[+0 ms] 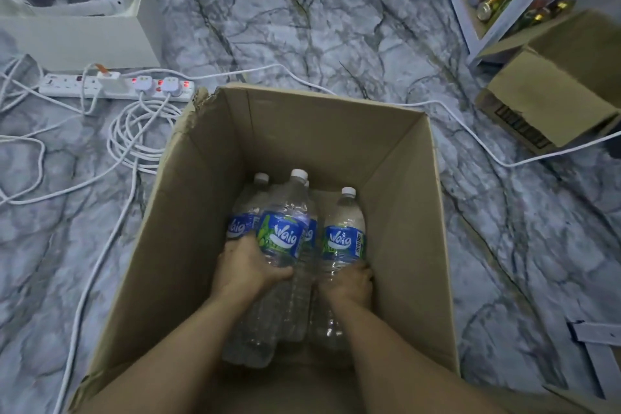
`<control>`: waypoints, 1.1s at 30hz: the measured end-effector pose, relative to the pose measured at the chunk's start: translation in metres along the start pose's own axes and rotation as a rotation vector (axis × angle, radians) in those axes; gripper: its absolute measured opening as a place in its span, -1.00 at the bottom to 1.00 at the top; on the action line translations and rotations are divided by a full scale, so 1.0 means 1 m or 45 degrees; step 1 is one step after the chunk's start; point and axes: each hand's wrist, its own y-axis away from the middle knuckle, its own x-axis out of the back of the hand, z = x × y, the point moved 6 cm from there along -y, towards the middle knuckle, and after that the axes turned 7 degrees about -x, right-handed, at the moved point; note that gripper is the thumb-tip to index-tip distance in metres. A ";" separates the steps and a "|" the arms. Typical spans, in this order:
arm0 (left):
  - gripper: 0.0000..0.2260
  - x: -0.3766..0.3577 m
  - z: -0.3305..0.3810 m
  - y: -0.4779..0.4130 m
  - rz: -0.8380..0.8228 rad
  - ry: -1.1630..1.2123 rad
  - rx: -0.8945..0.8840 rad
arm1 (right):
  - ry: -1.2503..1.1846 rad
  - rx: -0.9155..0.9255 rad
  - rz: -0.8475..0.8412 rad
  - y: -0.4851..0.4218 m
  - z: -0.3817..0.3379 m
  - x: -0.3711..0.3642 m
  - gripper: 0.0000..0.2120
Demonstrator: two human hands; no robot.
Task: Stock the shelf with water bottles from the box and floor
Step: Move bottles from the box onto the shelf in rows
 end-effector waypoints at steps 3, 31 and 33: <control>-0.48 -0.010 -0.009 -0.003 -0.071 0.103 0.066 | -0.023 -0.020 -0.025 -0.005 0.000 0.004 -0.10; -0.12 -0.020 -0.020 -0.025 -0.102 0.006 0.095 | -0.543 -0.270 -0.228 -0.016 0.008 0.004 -0.53; -0.08 -0.019 -0.020 -0.025 -0.104 -0.010 0.105 | -0.591 -0.302 -0.174 -0.006 0.007 0.003 -0.41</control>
